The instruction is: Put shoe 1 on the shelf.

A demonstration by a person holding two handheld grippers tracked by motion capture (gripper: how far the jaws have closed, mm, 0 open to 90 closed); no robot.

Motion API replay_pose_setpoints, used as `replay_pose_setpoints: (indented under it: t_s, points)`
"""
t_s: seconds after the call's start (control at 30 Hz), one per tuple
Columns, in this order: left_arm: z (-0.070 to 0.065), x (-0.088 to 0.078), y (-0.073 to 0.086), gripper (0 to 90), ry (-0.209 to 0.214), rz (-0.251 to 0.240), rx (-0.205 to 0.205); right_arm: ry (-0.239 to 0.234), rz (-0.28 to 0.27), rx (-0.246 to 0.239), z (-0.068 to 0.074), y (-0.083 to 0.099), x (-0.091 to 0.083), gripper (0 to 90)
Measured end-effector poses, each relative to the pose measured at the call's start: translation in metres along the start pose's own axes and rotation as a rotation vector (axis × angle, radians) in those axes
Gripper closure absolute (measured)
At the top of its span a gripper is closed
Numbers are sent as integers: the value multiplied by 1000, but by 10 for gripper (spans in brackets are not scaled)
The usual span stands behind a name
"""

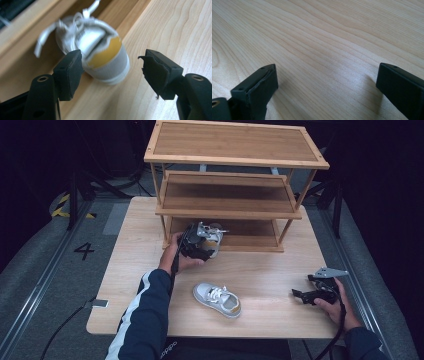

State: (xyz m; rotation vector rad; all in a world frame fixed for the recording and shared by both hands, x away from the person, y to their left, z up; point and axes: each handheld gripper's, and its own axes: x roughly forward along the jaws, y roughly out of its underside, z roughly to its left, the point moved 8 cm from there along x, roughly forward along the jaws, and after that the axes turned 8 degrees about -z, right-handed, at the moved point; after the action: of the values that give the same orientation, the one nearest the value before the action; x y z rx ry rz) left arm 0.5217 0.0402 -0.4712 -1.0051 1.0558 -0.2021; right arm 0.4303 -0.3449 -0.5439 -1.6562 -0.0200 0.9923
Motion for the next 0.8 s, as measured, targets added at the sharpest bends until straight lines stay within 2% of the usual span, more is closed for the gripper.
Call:
replay_pose_setpoints:
  t_s: [0.13,0.17,0.2,0.27,0.3,0.37,0.43,0.6,0.63,0.67,0.7,0.73,0.8]
  points:
    - [4,13,10,290,10,-6,-91,0,0,0,0,0,0,40]
    - [5,17,12,312,29,-3,-108,2,0,-2,0,0,0,39]
    - [8,24,17,319,6,39,-95,2,1,0,0,0,0,39]
    - [8,29,18,328,1,45,-100,2,1,-1,0,0,0,39]
    - [9,34,18,286,9,29,-113,2,1,0,0,0,0,39]
    - [9,39,16,276,22,7,-150,1,1,-1,0,0,0,39]
    - [11,47,13,265,10,0,-169,2,1,0,0,0,0,39]
    - [16,55,7,265,-23,5,-175,2,1,0,0,0,0,39]
    - [20,58,5,265,-37,-1,-157,2,1,0,0,0,0,39]
    - [18,59,4,264,-47,7,-175,2,1,0,0,0,0,39]
    - [23,65,-1,265,-88,-9,-155,2,1,0,0,0,0,39]
    - [23,65,-1,265,-88,-9,-155,2,1,0,0,0,0,39]
    - [22,69,-3,262,-97,-2,-183,2,1,0,0,0,0,39]
